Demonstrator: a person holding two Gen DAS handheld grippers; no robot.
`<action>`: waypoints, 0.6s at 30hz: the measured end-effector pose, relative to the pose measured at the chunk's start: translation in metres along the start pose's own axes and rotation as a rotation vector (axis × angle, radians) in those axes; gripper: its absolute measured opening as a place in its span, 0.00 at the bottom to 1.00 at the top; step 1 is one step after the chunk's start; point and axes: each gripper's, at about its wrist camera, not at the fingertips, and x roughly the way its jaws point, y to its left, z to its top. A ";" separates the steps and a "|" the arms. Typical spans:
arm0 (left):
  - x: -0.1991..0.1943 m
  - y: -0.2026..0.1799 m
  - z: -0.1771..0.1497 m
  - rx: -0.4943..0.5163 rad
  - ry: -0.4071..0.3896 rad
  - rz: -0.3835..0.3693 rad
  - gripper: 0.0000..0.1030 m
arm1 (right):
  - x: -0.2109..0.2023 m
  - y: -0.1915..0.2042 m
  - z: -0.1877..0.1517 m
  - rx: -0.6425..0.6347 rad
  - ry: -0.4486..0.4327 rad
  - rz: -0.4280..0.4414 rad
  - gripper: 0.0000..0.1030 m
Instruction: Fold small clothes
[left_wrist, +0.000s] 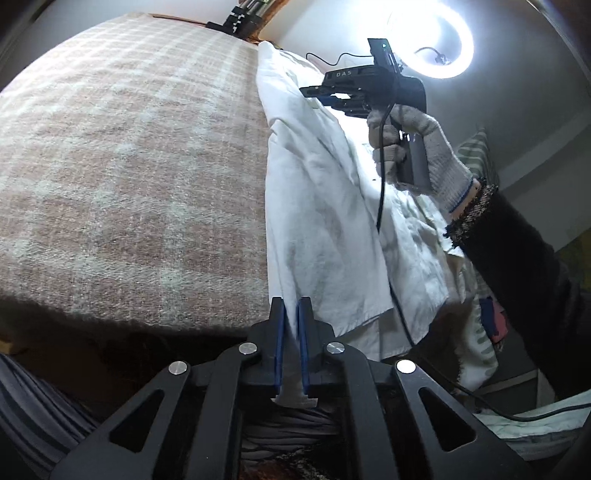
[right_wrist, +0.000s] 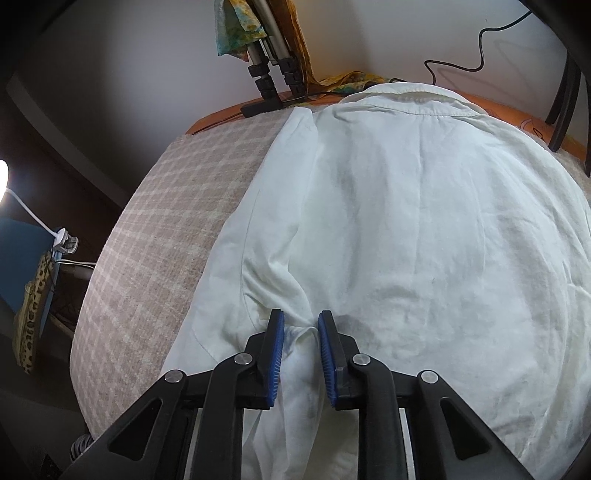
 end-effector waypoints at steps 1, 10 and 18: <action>-0.003 0.000 0.000 -0.018 -0.005 -0.017 0.04 | 0.000 0.001 0.000 -0.003 0.000 -0.006 0.17; -0.010 0.011 -0.020 -0.077 -0.001 0.001 0.01 | 0.004 0.004 0.003 -0.024 -0.010 -0.080 0.08; -0.021 0.007 -0.017 -0.073 -0.079 -0.025 0.11 | -0.028 0.004 0.018 0.008 -0.086 0.010 0.35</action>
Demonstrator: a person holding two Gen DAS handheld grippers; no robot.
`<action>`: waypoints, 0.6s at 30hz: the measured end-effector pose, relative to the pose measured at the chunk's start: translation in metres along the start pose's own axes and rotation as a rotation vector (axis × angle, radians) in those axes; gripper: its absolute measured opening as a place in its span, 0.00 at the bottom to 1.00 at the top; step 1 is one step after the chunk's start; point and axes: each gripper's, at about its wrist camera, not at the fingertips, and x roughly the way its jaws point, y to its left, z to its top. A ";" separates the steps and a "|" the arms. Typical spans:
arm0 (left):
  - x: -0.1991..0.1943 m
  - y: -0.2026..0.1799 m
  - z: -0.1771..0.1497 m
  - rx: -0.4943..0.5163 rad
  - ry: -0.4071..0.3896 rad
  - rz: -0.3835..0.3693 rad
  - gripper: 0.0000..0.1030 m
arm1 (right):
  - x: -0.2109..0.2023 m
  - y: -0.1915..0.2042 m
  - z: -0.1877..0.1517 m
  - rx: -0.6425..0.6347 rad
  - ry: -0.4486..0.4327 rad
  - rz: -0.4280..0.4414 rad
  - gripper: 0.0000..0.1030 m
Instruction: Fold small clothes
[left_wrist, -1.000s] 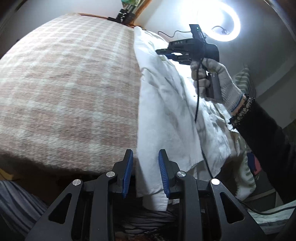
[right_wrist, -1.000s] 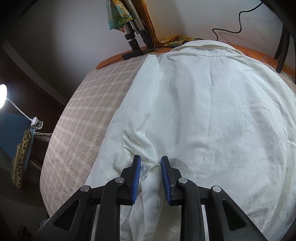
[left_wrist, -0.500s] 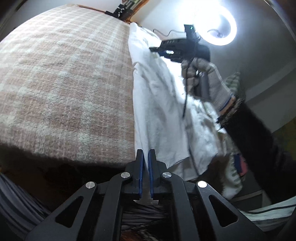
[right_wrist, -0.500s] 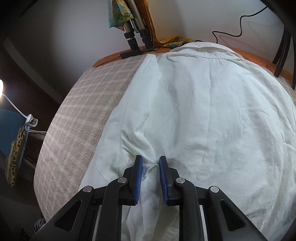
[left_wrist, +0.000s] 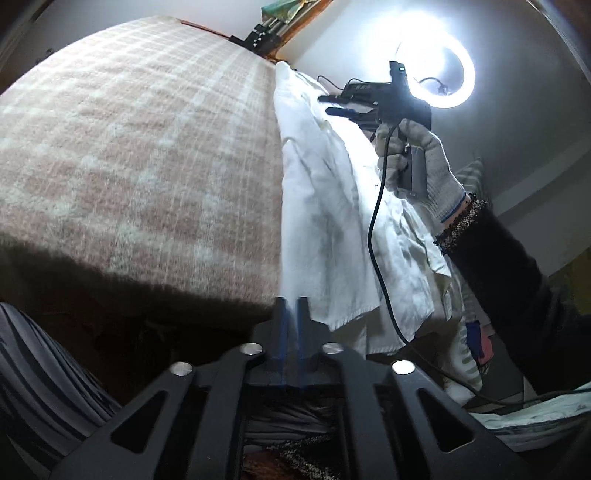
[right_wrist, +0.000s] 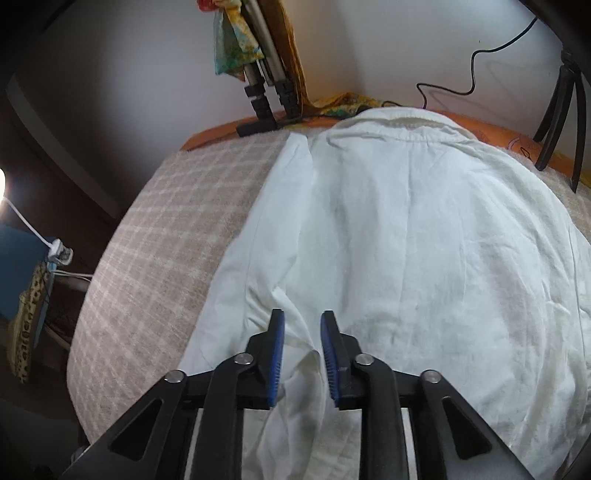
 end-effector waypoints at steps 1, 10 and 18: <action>0.003 0.001 0.002 -0.007 0.013 -0.007 0.21 | -0.003 0.001 0.005 0.000 -0.013 0.021 0.43; 0.026 0.000 0.002 -0.034 0.064 -0.021 0.13 | 0.044 0.011 0.041 0.022 0.040 0.044 0.50; 0.012 -0.008 0.002 -0.067 0.039 -0.069 0.03 | 0.056 0.019 0.042 0.003 0.052 0.032 0.02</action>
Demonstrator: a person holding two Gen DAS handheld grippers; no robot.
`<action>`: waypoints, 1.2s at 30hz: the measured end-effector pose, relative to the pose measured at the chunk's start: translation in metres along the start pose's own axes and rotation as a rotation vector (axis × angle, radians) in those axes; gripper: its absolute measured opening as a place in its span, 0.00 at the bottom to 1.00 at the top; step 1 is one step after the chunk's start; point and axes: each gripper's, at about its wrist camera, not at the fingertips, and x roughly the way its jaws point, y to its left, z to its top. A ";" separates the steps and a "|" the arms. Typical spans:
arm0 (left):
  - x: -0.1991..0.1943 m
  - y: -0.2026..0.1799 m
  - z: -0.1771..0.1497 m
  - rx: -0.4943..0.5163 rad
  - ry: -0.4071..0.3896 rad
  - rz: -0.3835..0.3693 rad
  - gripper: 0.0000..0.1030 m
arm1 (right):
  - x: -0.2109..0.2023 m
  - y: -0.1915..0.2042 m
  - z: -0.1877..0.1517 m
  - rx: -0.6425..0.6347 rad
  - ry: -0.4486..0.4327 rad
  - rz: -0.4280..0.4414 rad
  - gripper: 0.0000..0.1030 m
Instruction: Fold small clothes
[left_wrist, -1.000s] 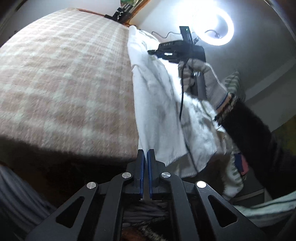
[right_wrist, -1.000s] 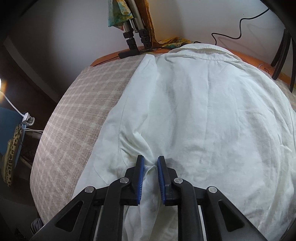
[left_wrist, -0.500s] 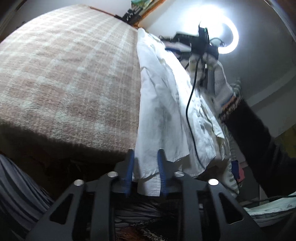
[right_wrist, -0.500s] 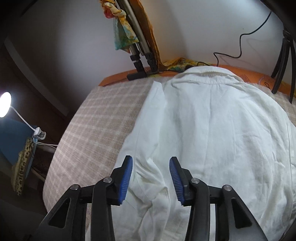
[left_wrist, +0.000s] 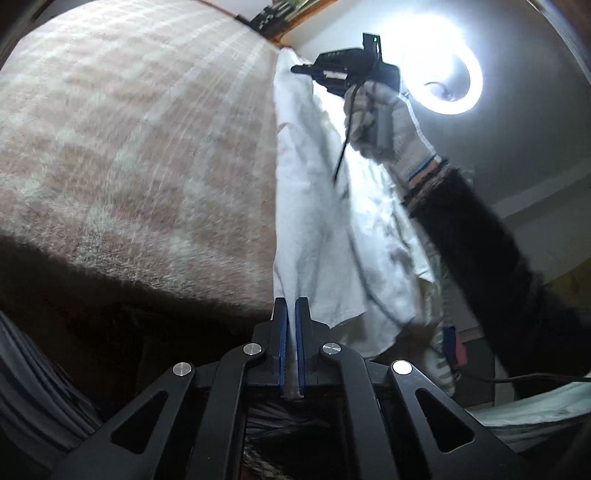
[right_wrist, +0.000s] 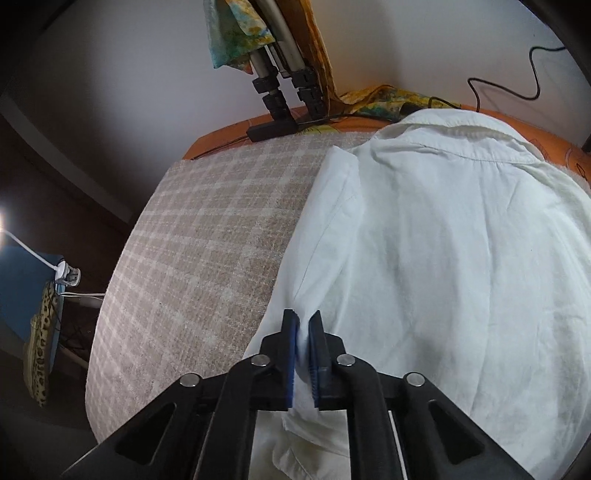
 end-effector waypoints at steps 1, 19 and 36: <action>-0.003 -0.003 -0.001 0.026 -0.011 0.020 0.02 | -0.006 0.000 0.001 0.000 -0.026 0.004 0.01; -0.004 0.011 -0.003 0.050 -0.027 0.078 0.02 | -0.080 -0.002 -0.017 -0.058 -0.112 -0.048 0.34; -0.051 -0.028 0.010 0.273 -0.136 0.122 0.32 | -0.253 -0.076 -0.228 0.218 -0.283 -0.210 0.49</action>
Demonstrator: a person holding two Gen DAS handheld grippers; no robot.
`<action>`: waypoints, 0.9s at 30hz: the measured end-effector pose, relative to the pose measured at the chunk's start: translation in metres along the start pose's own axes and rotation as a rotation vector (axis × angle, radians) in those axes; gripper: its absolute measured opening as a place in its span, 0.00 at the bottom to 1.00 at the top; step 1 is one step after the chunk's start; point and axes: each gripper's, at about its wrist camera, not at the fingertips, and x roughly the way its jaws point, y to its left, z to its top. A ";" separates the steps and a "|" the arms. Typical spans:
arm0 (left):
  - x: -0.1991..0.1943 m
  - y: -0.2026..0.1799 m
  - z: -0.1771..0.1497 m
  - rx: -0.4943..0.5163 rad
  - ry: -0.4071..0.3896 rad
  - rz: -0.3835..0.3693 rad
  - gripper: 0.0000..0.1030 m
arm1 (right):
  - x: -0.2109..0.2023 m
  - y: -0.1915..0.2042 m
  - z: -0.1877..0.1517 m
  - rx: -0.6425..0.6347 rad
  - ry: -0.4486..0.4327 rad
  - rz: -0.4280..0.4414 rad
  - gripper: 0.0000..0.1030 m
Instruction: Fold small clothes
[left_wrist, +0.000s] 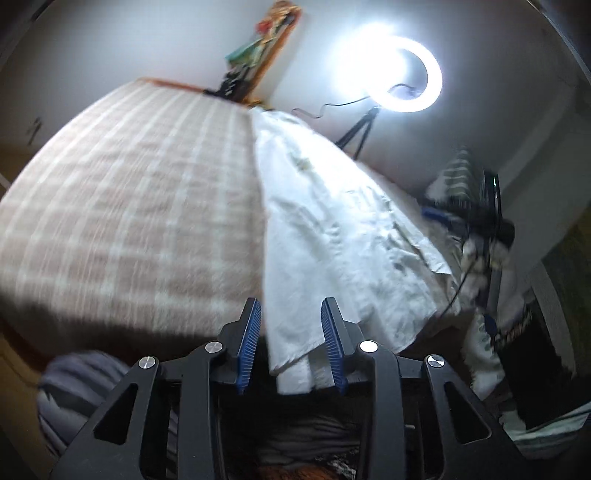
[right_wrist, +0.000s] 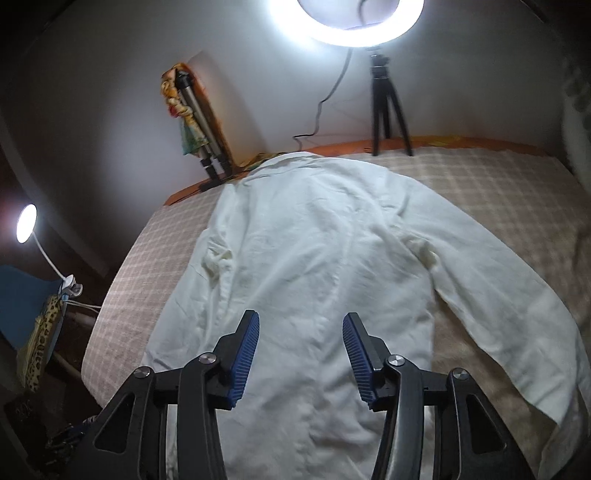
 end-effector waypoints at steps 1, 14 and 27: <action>0.001 -0.004 0.004 0.015 -0.001 -0.016 0.34 | -0.010 -0.011 -0.008 0.032 -0.012 -0.022 0.49; 0.020 -0.052 0.033 0.158 0.080 -0.194 0.53 | -0.107 -0.106 -0.082 0.310 -0.120 -0.270 0.52; 0.037 -0.095 0.043 0.137 0.048 -0.186 0.53 | -0.144 -0.242 -0.097 0.504 -0.113 -0.326 0.53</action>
